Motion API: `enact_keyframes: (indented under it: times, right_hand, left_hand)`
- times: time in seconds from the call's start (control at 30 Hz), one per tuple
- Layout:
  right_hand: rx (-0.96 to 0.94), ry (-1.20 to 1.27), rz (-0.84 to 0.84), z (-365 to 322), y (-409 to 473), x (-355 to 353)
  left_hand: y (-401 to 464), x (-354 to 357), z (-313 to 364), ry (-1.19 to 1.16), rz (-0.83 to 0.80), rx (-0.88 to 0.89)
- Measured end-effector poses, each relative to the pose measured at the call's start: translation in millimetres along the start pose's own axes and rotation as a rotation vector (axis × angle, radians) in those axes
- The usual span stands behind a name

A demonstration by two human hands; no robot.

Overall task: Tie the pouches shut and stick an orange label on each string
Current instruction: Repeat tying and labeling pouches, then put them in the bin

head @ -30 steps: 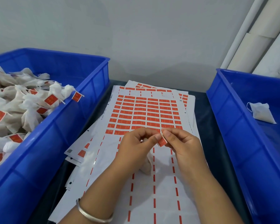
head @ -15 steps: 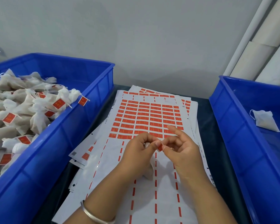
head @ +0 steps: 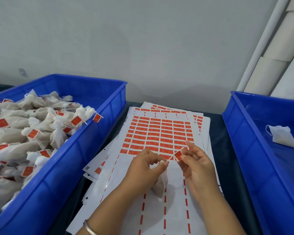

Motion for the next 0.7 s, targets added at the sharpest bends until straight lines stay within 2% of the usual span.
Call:
enact_keyframes:
  times: [0.23,0.4,0.47,0.57,0.63,0.7]
  right_hand:
    - [0.001,-0.124,-0.174,8,-10,22]
    - [0.070,-0.304,-0.180,21,-8,22]
    - [0.066,-0.431,-0.174,23,-8,22]
    - [-0.009,-0.647,-0.205,21,-13,32]
    - [-0.032,-0.715,-0.237,22,-19,40]
    - [-0.040,-0.774,-0.246,24,-22,44]
  left_hand:
    - [-27,-53,32,-0.006,-0.012,0.044]
    - [-58,-123,97,0.146,0.092,0.311]
    - [-74,-157,114,0.193,0.177,0.383]
    - [-92,-216,115,0.267,0.375,0.380]
    - [-100,-255,103,0.311,0.517,0.321]
    - [-102,-287,84,0.350,0.582,0.213]
Point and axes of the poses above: each hand's wrist, its own y-axis towards the middle knuckle, its own x-axis out of the palm, z = x × y, the point moved 9 cm from there along y, towards the middle knuckle, and after that the axes turned 4 degrees about x, right-handed, at the moved point
